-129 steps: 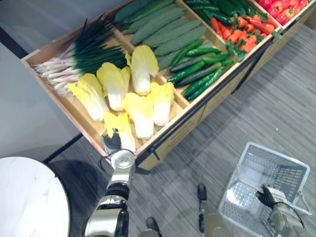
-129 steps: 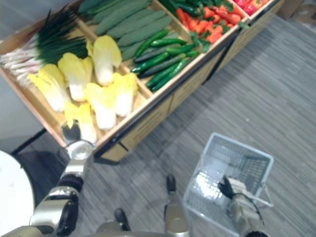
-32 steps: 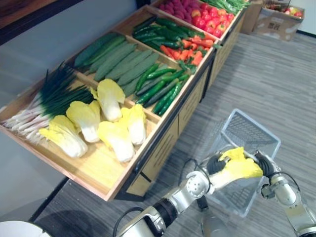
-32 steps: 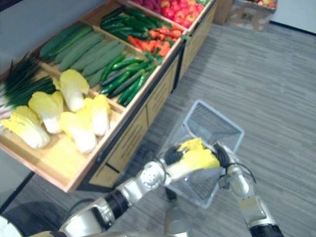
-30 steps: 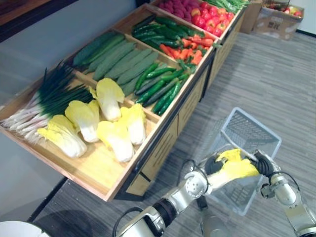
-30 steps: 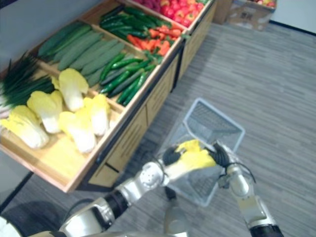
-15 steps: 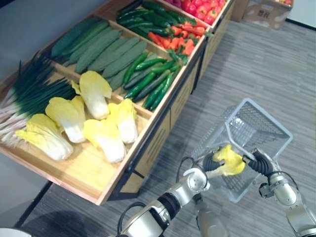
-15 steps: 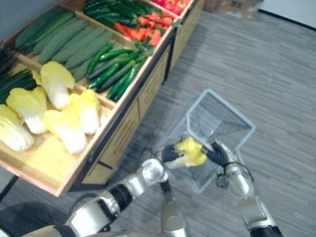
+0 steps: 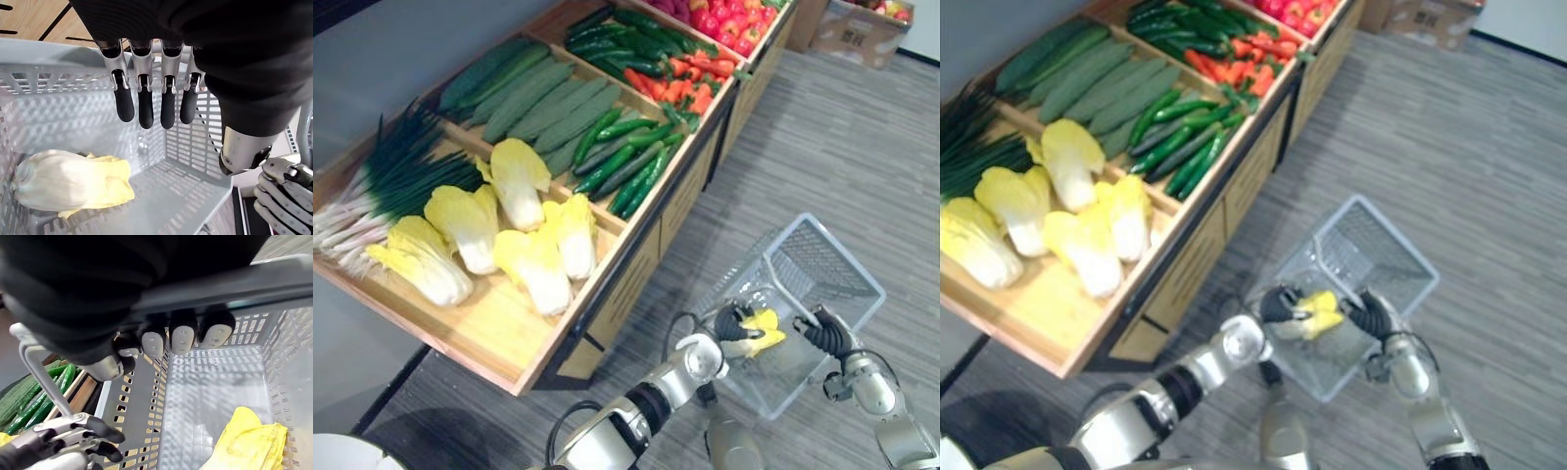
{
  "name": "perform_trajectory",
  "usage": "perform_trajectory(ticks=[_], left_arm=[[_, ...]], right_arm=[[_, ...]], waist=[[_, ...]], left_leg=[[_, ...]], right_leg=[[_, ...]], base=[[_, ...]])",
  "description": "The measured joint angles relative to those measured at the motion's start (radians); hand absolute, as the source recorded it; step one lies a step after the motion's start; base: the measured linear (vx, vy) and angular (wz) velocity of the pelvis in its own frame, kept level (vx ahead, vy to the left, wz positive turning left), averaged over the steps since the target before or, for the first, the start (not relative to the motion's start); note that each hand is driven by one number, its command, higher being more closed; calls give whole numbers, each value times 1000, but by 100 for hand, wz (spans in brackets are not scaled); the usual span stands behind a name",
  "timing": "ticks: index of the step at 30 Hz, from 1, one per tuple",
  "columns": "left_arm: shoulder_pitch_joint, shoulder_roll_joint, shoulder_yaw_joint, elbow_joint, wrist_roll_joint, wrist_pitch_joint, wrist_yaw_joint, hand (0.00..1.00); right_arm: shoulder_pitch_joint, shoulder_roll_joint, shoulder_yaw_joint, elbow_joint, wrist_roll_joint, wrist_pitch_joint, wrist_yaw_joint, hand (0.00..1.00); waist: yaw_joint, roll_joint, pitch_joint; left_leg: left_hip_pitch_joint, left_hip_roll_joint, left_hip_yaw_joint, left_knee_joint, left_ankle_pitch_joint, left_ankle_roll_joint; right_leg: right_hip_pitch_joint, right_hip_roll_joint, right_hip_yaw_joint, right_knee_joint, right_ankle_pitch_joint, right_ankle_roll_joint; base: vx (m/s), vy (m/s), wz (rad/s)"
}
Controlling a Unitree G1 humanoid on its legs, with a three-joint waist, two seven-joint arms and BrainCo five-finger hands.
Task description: Pick vegetable in the basket
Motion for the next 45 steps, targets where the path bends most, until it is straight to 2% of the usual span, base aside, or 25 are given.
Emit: perform_trajectory(ticks=[2,5,7,8,9,10,12,15,17,20,23,25,26,28,31,32,34,35,39,41,43,45], left_arm=[[5,9,-28,-75,-10,0,-12,0],[36,44,-82,-315,-47,-17,-59,0],[81,100,-93,-489,-72,-58,-106,0],[106,147,-91,-579,-96,-80,-133,0],[122,174,-88,-622,-114,-87,-144,0],[169,230,-66,-704,-152,-99,-166,0],[260,323,-17,-814,-209,-116,-191,0],[413,432,97,-966,-247,-126,-209,0],[487,488,179,-1012,-246,-145,-211,0],[576,517,297,-1014,-242,-161,-209,0],[641,527,386,-944,-208,-165,-208,0],[684,521,472,-793,-106,-169,-203,0],[691,515,493,-745,-101,-168,-203,0],[700,466,597,-521,-41,-157,-182,0],[716,455,651,-334,28,-135,-142,0],[722,452,678,-212,89,-133,-125,0],[724,436,736,-71,138,-126,-107,0],[739,421,811,52,182,-105,-83,0],[782,388,963,236,247,-25,-82,0],[796,361,1004,251,247,-8,-87,0],[800,308,1018,251,245,-6,-99,0],[784,276,999,249,235,-9,-113,0]], right_arm=[[3,0,-7,45,0,-5,-1,100],[22,3,-51,143,-6,-5,-1,100],[37,13,-80,220,-24,-5,-1,100],[45,12,-92,257,-46,-2,-1,100],[57,13,-101,277,-54,-2,-1,100],[62,14,-114,323,-62,-2,-2,100],[56,14,-161,421,-72,-1,-9,100],[50,21,-174,544,-100,7,-15,100],[51,31,-185,620,-100,6,-15,100],[35,40,-199,726,-100,4,-22,100],[25,72,-282,813,-99,3,-33,100],[14,101,-353,855,-98,4,-39,100],[14,109,-367,857,-98,3,-43,100],[13,135,-412,864,-88,3,-69,100],[13,158,-443,871,-55,3,-78,100],[11,174,-470,871,-44,3,-80,100],[5,185,-483,873,-28,3,-87,100],[-20,193,-492,881,-15,2,-89,100],[-80,190,-558,892,-5,2,-102,100],[-107,178,-583,895,0,6,-108,100],[-157,149,-584,899,2,9,-108,100],[-174,145,-584,898,22,11,-106,100]], waist=[[5,3,-2],[47,16,-7],[60,23,-11],[76,28,-16],[83,31,-17],[97,41,-26],[103,60,-46],[115,71,-59],[127,70,-74],[137,71,-88],[157,66,-92],[161,65,-101],[160,66,-105],[163,65,-107],[171,62,-110],[185,60,-111],[187,57,-111],[188,52,-111],[196,48,-111],[216,44,-111],[227,44,-111],[239,40,-110]], left_leg=[[-14,0,-20,6,0,1],[-29,2,-54,17,2,3],[-28,8,-84,22,3,4],[-30,9,-96,26,3,4],[-30,10,-101,28,3,4],[-32,9,-108,30,3,4],[-48,4,-134,31,6,8],[-49,2,-165,32,10,9],[-56,1,-196,32,16,7],[-66,-1,-233,32,26,10],[-78,0,-271,31,36,9],[-93,0,-304,22,51,6],[-97,-1,-314,17,56,6],[-97,-2,-335,-6,76,2],[-93,6,-347,-8,80,-1],[-83,8,-342,-17,84,-3],[-64,10,-334,-26,87,-4],[-42,15,-303,-34,85,-7],[-19,33,-252,21,45,-14],[-21,21,-305,44,24,-8],[-39,-18,-464,74,-27,11],[-47,-41,-499,104,-74,25]], right_leg=[[0,-7,-16,0,0,0],[11,-15,-47,0,-1,1],[33,-17,-72,-1,-4,0],[41,-19,-83,-1,-7,0],[45,-21,-88,-1,-9,0],[48,-22,-95,-1,-10,0],[48,-33,-116,-1,-14,4],[69,-37,-149,-3,-19,2],[85,-42,-182,-7,-22,-3],[101,-50,-224,-10,-27,-11],[115,-53,-263,-13,-32,-20],[120,-55,-297,-16,-35,-24],[120,-55,-305,-17,-36,-25],[128,-56,-332,-20,-39,-29],[143,-49,-347,-27,-39,-30],[147,-46,-343,-27,-39,-30],[156,-43,-333,-28,-40,-30],[154,-35,-302,-28,-40,-30],[146,-7,-221,-28,-45,-38],[125,1,-164,-25,-43,-37],[86,7,-82,-25,-37,-30],[72,9,-41,-26,-37,-30]], base=[[-48,-72,23],[-26,-59,33],[-24,-51,35],[-22,-43,29],[-26,-40,23],[-23,-39,23],[-18,-32,29],[-15,-27,31],[-21,-35,40],[-27,-32,38],[-35,-37,41],[-26,-46,40],[-22,-49,36],[-19,-53,33],[-14,-37,15],[-9,-34,-6],[-3,-26,-22],[-4,-16,-46],[-5,-11,-64],[-20,-4,-71],[-37,41,-77],[-60,131,-61]])
